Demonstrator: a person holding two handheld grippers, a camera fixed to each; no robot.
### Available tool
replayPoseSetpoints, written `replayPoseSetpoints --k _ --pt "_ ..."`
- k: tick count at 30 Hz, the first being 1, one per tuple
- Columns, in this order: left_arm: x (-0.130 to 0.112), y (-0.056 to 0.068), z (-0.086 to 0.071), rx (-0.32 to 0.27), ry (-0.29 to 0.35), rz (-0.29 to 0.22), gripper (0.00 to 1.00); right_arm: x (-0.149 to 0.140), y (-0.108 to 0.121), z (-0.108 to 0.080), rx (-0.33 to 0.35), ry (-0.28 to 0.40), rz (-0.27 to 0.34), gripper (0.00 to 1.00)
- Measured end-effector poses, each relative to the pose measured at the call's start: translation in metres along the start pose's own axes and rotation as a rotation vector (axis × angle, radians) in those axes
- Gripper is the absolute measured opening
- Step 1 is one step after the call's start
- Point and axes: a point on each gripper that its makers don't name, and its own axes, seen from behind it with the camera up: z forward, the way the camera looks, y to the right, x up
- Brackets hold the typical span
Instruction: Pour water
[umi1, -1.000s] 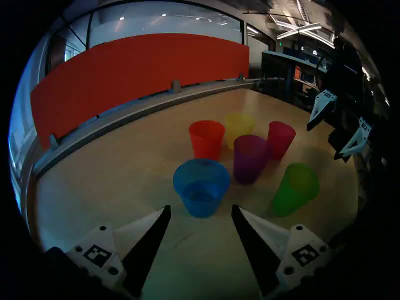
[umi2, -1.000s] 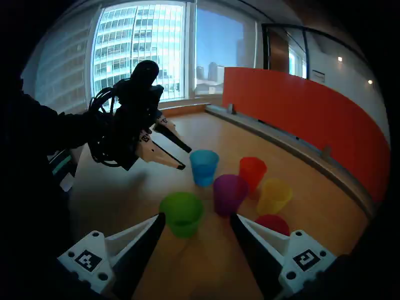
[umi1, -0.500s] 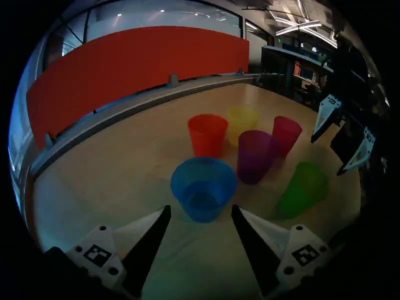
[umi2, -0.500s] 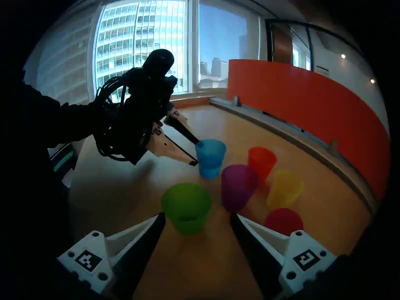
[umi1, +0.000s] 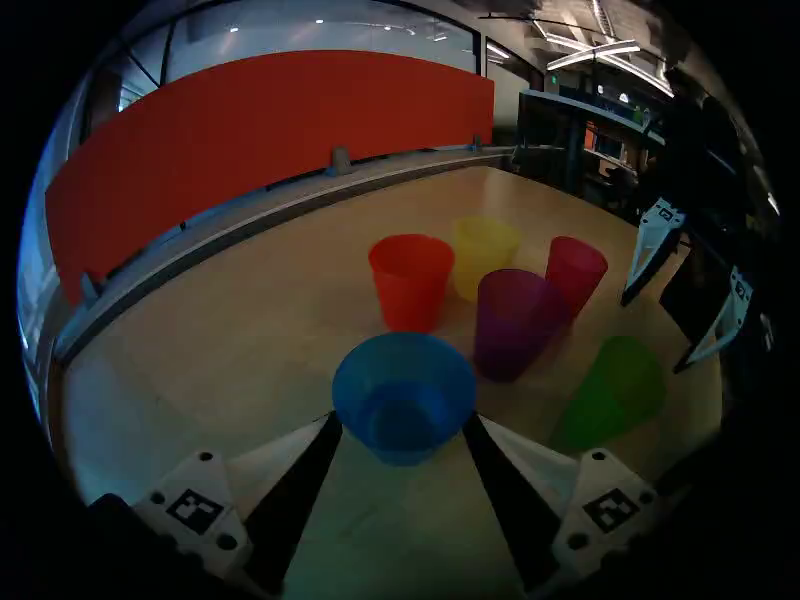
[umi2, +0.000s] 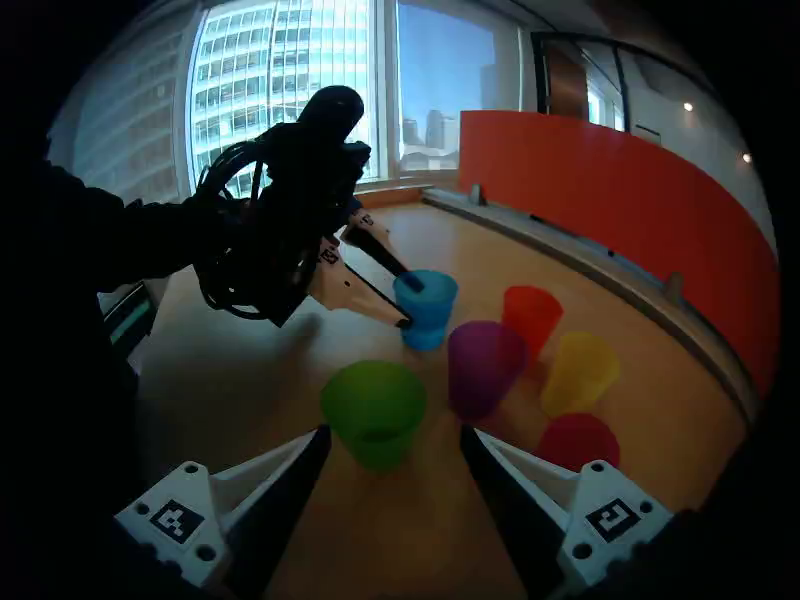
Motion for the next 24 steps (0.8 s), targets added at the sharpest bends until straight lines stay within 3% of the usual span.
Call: replayPoseSetpoints --k 24 --pt "0.018 -0.003 0.012 0.001 0.038 -0.015 0.9 -0.009 -0.003 0.01 0.02 -0.015 0.008 1.0"
